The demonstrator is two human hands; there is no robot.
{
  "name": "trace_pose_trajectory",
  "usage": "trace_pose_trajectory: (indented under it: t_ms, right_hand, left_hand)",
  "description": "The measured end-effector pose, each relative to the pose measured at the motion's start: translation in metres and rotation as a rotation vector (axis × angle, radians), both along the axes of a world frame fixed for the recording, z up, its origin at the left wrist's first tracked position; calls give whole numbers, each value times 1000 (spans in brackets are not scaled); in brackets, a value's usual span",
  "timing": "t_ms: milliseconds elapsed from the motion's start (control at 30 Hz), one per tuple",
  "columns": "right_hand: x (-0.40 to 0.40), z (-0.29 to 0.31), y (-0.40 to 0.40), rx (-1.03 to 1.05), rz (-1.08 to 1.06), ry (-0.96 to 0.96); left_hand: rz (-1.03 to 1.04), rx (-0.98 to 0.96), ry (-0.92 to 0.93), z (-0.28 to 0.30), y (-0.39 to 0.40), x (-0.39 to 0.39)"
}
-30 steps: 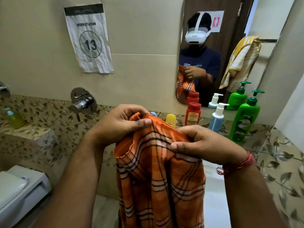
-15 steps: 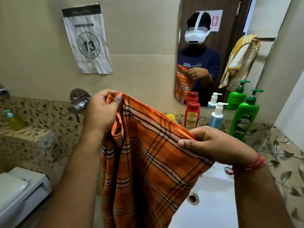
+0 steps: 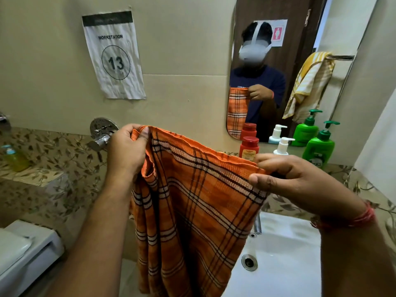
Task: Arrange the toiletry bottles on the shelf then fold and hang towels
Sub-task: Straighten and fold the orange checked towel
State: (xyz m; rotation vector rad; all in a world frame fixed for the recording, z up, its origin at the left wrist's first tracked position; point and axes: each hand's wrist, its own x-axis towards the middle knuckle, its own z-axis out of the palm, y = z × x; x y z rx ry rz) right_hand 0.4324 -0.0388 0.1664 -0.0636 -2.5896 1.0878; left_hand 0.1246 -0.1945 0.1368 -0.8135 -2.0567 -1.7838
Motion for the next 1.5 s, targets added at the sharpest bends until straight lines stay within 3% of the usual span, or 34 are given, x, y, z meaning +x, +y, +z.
trace_pose_trajectory:
  t_ms: [133,300,433,633,833,967,1067,1167,1367,1500]
  right_hand:
    - [-6,8,-20,-84,115,143]
    - [-25,16,-62,-182,368,167]
    - [-40,19,-75,-73,210,232]
    - [-63,12,-89,-198,102,305]
    - [-90,-7,-92,-247,123,161]
    - [-99,-17,-94,-180,33,236]
    - [-106,-27,-94,13,-137,333]
    - [-109,-32,-92,-86,-124,442]
    - [-106,-36,-82,-185,-190,528]
    - [-101,-34,-78,-147,-247,509]
  left_hand:
    - [-198,-27,-65,-1,2,1]
    - [-368,73,-139,7,-2,13]
    - [-409,204,-207,11,-9,21]
    - [-432,69,-225,13,-29,39]
    - [-676,45,-212,16,-32,56]
    - [-743,22,-214,14,-32,59]
    - [-837,52,-221,13,-31,64]
    - [-947,82,-249,13,-31,68]
    - [-998,76,-282,8,-39,58]
    - [-903,30,-260,4,-40,53]
